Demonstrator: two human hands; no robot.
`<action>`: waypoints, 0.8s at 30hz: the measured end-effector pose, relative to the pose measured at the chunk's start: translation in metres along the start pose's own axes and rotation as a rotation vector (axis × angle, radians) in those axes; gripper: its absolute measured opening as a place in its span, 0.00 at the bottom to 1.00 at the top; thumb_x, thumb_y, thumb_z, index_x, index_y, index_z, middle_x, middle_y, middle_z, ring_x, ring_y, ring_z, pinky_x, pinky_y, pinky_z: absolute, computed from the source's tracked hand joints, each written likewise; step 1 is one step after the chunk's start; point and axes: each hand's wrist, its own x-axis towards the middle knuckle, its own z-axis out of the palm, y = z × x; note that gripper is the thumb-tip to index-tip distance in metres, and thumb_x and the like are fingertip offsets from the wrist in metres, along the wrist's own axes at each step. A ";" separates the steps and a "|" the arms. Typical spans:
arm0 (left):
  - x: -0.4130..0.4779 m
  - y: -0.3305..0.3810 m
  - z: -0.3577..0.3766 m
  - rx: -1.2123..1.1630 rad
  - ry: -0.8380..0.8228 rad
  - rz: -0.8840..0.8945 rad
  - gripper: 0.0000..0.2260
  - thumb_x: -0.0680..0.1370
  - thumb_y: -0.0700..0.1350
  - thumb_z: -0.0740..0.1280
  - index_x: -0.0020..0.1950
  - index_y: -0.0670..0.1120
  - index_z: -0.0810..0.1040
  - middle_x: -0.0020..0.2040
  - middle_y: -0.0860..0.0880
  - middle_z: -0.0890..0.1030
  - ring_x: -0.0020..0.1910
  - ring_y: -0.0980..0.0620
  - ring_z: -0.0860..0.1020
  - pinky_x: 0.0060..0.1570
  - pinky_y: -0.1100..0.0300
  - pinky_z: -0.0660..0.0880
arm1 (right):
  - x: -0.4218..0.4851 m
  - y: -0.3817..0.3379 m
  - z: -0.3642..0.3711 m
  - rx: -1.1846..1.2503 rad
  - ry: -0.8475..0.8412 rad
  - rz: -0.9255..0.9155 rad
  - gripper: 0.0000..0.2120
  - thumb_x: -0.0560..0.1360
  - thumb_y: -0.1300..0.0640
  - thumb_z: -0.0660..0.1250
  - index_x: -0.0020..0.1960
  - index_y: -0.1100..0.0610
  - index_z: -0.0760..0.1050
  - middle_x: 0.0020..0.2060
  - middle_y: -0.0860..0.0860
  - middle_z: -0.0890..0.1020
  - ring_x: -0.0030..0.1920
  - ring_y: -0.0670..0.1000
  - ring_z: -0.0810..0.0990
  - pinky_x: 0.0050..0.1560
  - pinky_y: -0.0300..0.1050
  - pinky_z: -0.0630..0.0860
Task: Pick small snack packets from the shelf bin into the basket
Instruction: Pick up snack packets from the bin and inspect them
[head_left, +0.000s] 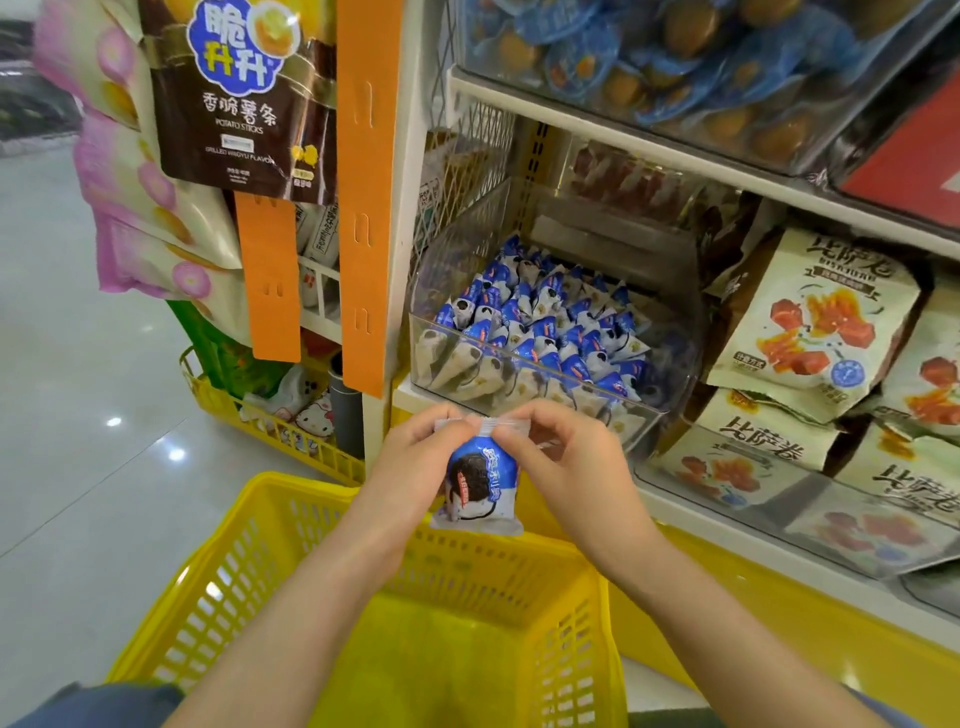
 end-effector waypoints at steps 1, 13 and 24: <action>-0.001 0.000 0.000 -0.016 -0.001 -0.006 0.19 0.78 0.43 0.62 0.27 0.53 0.76 0.26 0.55 0.76 0.30 0.57 0.76 0.30 0.64 0.71 | -0.001 0.000 -0.002 -0.115 0.021 -0.101 0.04 0.75 0.56 0.67 0.42 0.51 0.78 0.35 0.43 0.79 0.39 0.42 0.76 0.40 0.33 0.72; -0.002 -0.003 0.000 -0.129 0.031 -0.008 0.10 0.72 0.45 0.70 0.52 0.46 0.78 0.43 0.49 0.85 0.41 0.55 0.82 0.39 0.61 0.79 | 0.016 -0.001 -0.016 0.330 0.098 0.329 0.03 0.77 0.62 0.62 0.47 0.55 0.73 0.42 0.56 0.81 0.42 0.54 0.82 0.39 0.41 0.81; 0.001 -0.003 -0.005 -0.035 0.151 0.125 0.06 0.73 0.48 0.68 0.49 0.53 0.80 0.42 0.55 0.84 0.41 0.60 0.82 0.35 0.66 0.77 | 0.016 0.001 -0.021 0.078 -0.146 0.415 0.19 0.80 0.52 0.56 0.46 0.67 0.76 0.41 0.60 0.82 0.35 0.48 0.78 0.40 0.47 0.79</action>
